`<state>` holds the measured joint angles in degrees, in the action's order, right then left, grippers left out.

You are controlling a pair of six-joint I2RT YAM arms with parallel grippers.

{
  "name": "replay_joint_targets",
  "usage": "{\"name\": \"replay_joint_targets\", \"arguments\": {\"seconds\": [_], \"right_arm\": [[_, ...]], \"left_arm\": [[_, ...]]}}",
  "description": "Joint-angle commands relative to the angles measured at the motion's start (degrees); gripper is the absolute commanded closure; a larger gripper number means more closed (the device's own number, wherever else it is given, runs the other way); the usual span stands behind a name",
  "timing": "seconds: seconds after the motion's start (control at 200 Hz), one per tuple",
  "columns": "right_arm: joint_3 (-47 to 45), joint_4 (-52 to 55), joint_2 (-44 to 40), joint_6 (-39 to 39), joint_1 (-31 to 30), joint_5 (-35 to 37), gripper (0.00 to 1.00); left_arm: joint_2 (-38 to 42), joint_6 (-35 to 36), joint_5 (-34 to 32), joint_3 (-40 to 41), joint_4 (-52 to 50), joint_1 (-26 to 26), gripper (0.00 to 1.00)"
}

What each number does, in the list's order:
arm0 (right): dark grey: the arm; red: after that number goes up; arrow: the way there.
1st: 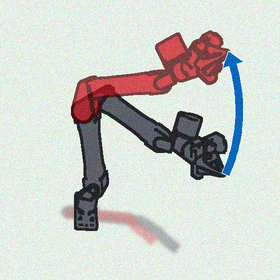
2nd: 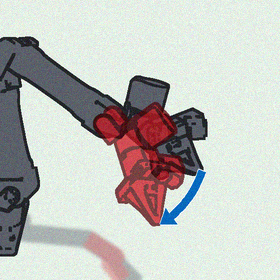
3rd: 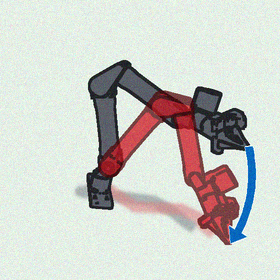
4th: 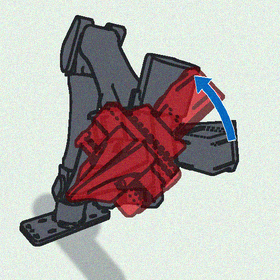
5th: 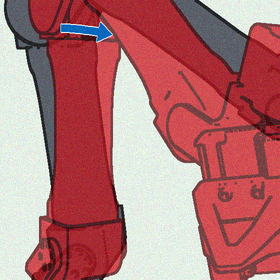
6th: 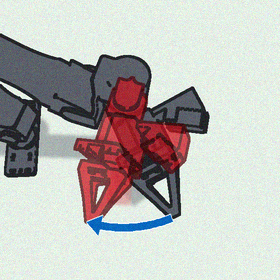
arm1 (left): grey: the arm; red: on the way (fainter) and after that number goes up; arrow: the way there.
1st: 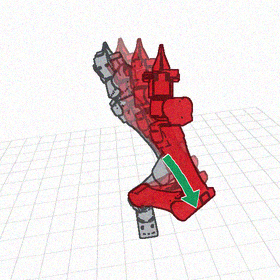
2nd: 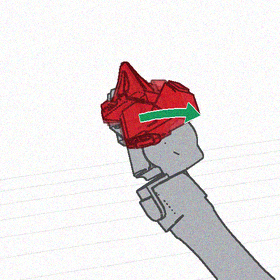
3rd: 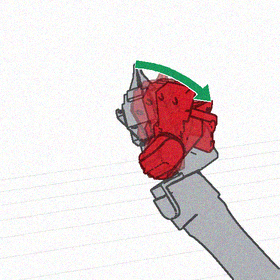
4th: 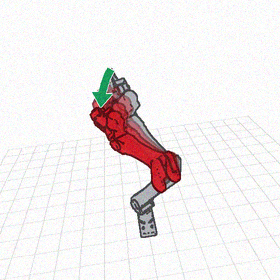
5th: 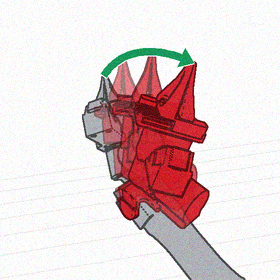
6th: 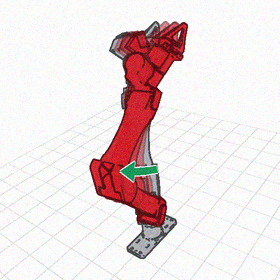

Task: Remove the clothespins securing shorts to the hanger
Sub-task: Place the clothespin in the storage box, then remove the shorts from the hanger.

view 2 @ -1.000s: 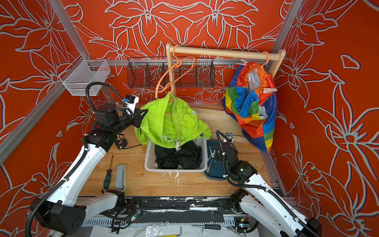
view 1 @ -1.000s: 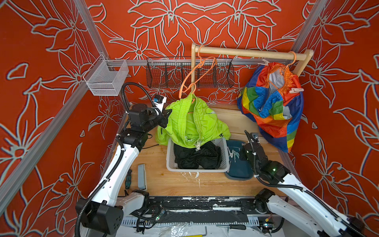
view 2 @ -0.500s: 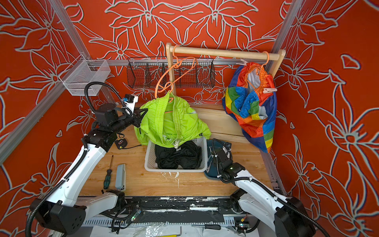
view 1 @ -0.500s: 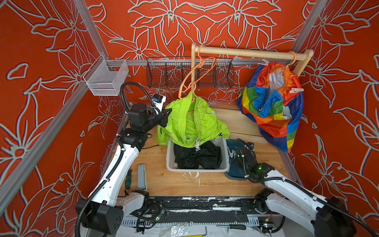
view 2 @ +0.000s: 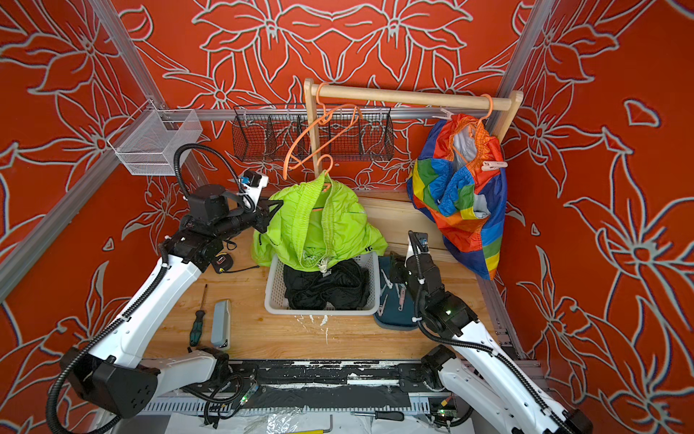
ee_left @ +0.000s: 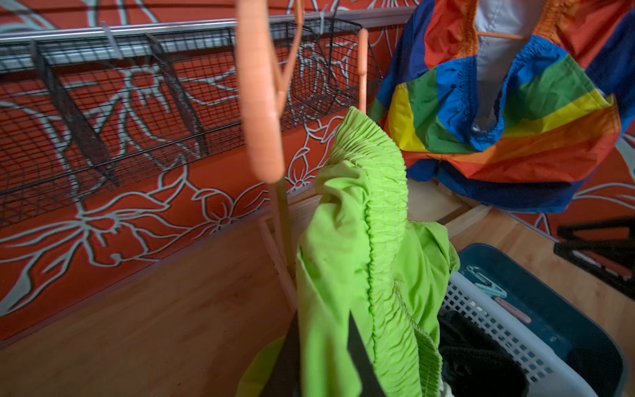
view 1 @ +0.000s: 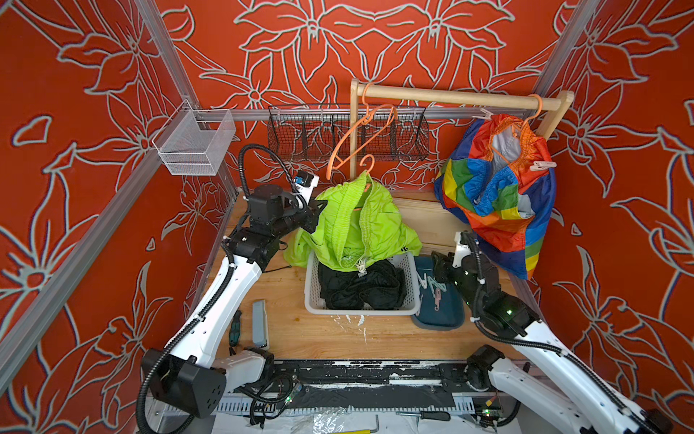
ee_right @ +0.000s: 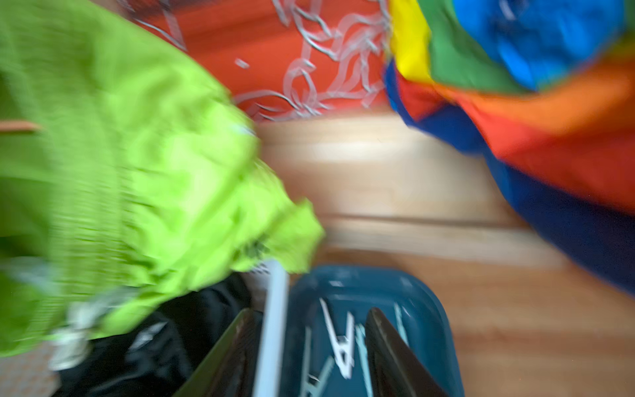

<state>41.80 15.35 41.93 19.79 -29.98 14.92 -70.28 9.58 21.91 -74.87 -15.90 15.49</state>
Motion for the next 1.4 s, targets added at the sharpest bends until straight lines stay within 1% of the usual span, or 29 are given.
{"name": "replay_joint_targets", "arguments": {"seconds": [0.0, 0.18, 0.32, 0.42, 0.711, 0.896, 1.061, 1.231, 1.251, 1.391], "right_arm": [[6.60, -2.64, 2.28, -8.89, 0.27, -10.14, 0.44], [16.05, -7.29, 8.61, -10.18, 0.87, -23.42, 0.42], [21.04, -13.23, 15.58, -6.47, 2.42, -35.91, 0.41], [22.79, -17.62, 20.02, -3.42, 2.80, -39.74, 0.41], [25.65, -26.68, 26.96, 3.56, 4.14, -45.89, 0.41], [26.25, -30.50, 30.06, 6.24, 4.65, -47.10, 0.41], [26.40, -34.16, 32.98, 9.21, 5.37, -48.03, 0.45], [26.14, -34.94, 34.33, 9.30, 5.79, -47.46, 0.46], [26.14, -34.93, 34.44, 9.26, 5.90, -47.44, 0.46], [25.70, -36.42, 35.54, 10.15, 6.25, -47.94, 0.49]], "left_arm": [[-0.01, 0.17, 2.33, -2.90, -3.52, 1.65, 1.00], [5.13, -2.65, 2.98, 2.81, -2.08, 2.71, 1.00], [8.53, -4.15, 4.79, 4.96, -2.56, 2.79, 1.00], [10.09, -5.17, 5.68, 5.99, -2.40, 2.75, 1.00], [11.81, -5.80, 7.18, 7.43, -2.79, 2.80, 1.00], [12.61, -6.48, 7.60, 8.50, -1.86, 2.80, 1.00], [13.24, -7.01, 7.80, 9.21, -1.25, 2.96, 1.00], [13.24, -7.12, 7.70, 9.13, -1.15, 2.97, 1.00], [15.09, -7.06, 7.71, 9.13, -1.19, 2.95, 1.00], [15.52, -7.03, 7.79, 9.43, -1.09, 2.99, 1.00]]}}
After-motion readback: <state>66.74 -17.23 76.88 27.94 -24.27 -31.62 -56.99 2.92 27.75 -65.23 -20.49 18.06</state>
